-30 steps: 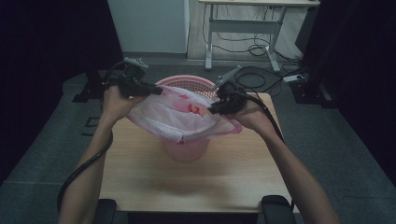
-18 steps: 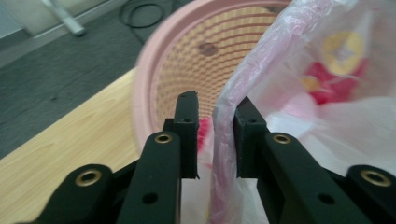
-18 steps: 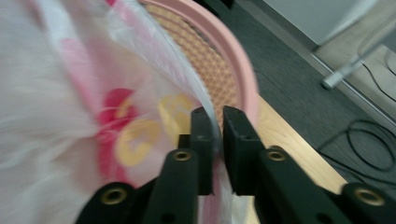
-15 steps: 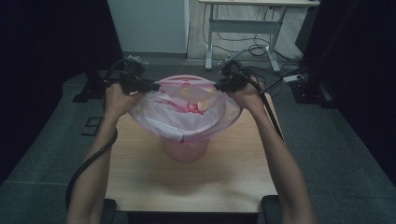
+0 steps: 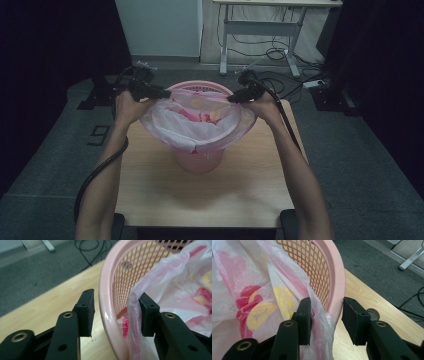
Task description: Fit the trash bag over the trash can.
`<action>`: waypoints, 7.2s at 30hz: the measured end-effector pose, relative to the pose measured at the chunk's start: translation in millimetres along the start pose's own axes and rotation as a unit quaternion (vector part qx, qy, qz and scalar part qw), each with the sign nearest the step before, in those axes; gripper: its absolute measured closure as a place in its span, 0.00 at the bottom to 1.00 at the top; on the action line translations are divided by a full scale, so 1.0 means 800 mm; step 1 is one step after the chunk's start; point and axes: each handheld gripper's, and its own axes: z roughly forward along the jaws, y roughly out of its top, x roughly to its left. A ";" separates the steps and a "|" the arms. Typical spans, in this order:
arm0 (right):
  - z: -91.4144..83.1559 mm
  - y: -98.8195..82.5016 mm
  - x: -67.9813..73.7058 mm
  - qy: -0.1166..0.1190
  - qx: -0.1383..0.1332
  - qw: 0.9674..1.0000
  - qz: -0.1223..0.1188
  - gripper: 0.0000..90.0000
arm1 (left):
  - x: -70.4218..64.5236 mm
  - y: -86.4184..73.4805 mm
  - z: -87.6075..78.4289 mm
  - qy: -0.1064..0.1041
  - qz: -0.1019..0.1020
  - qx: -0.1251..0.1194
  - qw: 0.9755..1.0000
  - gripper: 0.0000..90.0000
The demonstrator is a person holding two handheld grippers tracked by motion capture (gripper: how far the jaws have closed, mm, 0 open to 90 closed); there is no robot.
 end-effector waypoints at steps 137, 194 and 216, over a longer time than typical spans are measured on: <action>-0.005 -0.027 0.027 -0.008 0.033 0.999 -0.021 0.51 | -0.066 -0.126 -0.123 -0.147 0.093 -0.067 0.982 1.00; -0.102 -0.065 0.080 0.074 -0.015 0.996 -0.044 0.32 | -0.106 -0.197 -0.116 -0.200 0.104 -0.080 0.971 0.42; -0.052 -0.085 0.036 0.032 0.007 0.999 0.030 0.36 | -0.097 -0.135 -0.041 -0.177 0.088 -0.061 0.978 0.40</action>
